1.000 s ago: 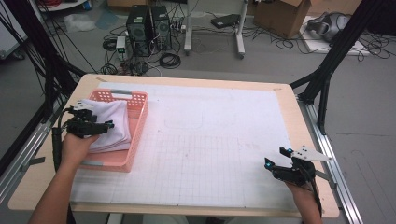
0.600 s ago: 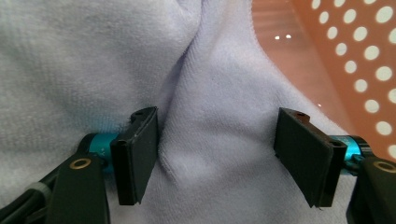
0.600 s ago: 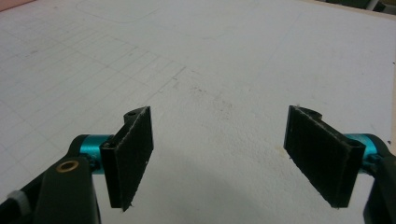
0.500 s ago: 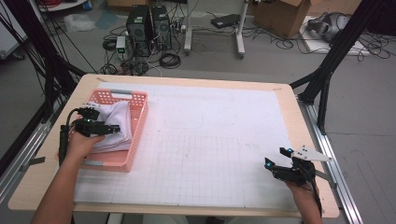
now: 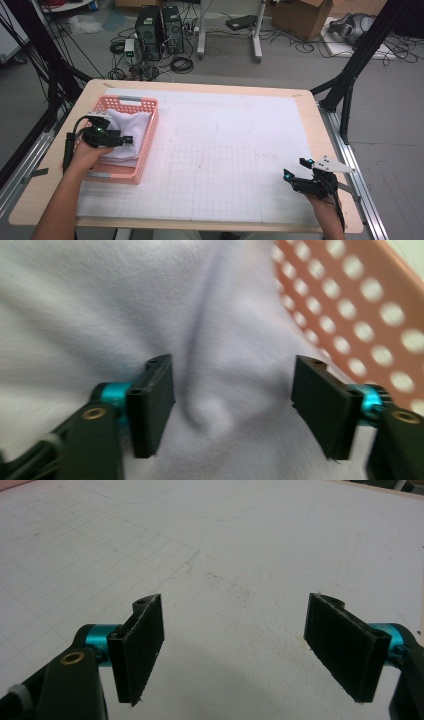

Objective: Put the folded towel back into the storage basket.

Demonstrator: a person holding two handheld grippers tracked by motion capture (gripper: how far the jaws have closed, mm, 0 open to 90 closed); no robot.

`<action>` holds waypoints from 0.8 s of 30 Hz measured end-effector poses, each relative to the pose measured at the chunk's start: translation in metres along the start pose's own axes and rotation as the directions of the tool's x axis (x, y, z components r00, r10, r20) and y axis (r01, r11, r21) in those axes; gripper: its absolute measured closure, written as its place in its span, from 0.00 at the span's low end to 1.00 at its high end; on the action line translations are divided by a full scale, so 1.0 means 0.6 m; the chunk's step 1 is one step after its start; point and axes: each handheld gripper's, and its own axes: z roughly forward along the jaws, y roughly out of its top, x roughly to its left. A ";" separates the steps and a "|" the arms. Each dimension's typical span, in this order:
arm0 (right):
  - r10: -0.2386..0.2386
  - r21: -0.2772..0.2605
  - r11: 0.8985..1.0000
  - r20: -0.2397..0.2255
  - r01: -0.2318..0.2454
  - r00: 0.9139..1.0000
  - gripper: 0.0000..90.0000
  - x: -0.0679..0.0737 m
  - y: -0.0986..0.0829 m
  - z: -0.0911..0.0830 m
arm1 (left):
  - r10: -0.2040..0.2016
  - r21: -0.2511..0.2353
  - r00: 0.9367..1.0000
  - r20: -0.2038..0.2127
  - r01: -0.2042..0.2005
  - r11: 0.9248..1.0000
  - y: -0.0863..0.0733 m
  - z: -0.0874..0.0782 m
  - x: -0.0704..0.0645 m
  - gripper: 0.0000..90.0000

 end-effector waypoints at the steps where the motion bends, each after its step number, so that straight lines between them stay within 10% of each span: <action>1: 0.003 0.000 1.000 0.001 -0.003 1.000 0.25 0.000 0.000 0.000 | -0.005 -0.042 1.000 -0.018 0.004 0.999 0.001 -0.007 0.003 0.34; 4: 0.004 0.003 1.000 0.000 -0.004 1.000 0.25 0.001 0.000 0.001 | -0.032 -0.084 0.994 -0.106 0.023 0.996 0.001 -0.022 0.013 0.37; 8: -0.001 0.005 1.000 -0.003 0.001 1.000 0.25 0.002 0.000 0.003 | -0.065 0.009 0.984 -0.168 0.067 0.998 -0.008 -0.013 0.024 0.37; 13: 0.002 0.011 1.000 -0.003 -0.002 1.000 0.25 0.002 -0.001 0.004 | 0.012 0.136 0.970 -0.242 0.021 0.990 -0.009 0.009 0.011 0.37; 18: 0.004 0.004 1.000 0.000 -0.004 1.000 0.25 0.000 0.000 0.001 | 0.009 0.150 0.955 -0.295 0.037 0.988 -0.003 0.004 0.001 0.39; 21: 0.002 0.000 1.000 0.000 -0.002 1.000 0.25 -0.001 0.000 -0.001 | -0.005 0.010 0.968 -0.250 0.008 1.000 0.001 -0.018 -0.007 0.38; 24: 0.002 -0.001 1.000 -0.001 -0.002 1.000 0.25 0.000 0.000 0.000 | -0.032 -0.203 0.985 -0.171 -0.003 0.979 0.005 -0.047 -0.022 0.36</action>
